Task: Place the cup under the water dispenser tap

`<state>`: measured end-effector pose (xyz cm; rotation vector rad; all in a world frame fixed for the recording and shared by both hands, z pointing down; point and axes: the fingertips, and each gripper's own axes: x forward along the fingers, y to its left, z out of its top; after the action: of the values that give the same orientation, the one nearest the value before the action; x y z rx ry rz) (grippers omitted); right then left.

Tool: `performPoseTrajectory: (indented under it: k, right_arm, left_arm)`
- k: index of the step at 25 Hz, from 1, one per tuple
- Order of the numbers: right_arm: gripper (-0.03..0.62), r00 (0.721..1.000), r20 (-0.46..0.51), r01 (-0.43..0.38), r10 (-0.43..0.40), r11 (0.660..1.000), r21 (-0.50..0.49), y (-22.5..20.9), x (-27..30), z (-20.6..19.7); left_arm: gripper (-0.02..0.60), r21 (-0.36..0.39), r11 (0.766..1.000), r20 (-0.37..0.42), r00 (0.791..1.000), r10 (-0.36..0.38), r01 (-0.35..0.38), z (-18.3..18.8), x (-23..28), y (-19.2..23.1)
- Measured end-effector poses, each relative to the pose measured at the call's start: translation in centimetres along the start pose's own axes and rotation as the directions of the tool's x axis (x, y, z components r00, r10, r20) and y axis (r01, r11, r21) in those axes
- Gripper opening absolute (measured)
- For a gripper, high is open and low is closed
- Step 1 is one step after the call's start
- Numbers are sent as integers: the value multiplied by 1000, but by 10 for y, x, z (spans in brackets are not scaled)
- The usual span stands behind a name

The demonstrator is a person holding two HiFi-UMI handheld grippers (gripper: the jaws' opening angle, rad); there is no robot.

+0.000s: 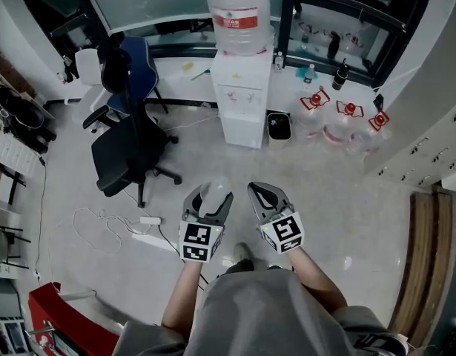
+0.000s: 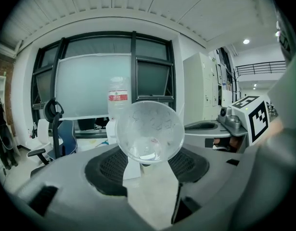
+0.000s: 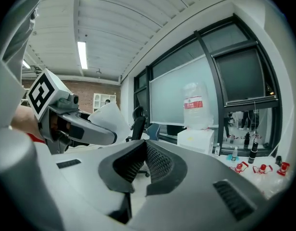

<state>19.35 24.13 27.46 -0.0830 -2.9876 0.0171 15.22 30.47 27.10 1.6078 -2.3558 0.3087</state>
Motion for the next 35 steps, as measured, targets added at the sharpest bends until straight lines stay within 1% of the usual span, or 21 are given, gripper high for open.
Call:
performPoseTrajectory:
  k: [4,9,17,24,35]
  right_arm:
    - [9,1000,-9,15,-15,1000,1,-1,25,0]
    - [9,999,-21,26,-26,1000,12,-3,47,-6]
    - [9,998,-42,38,-37,999,29,-20,74,-15]
    - [9,998,-45,49,-47,998,35,-54,109,-15]
    - [9,996,-64,64,-60,995,71,-124,164,-20]
  left_arm:
    - [256,-1,1000,0,1000,-26,26,-2,12,22]
    - [256,0,999,-22,999,-43,43,-8,27,45]
    - [256,-6,998,-39,997,-61,61,-10,54,61]
    - [256,-14,998,-56,996,-68,67,-8,93,83]
    - [256,-13,996,-97,991,-91,90,1,174,109]
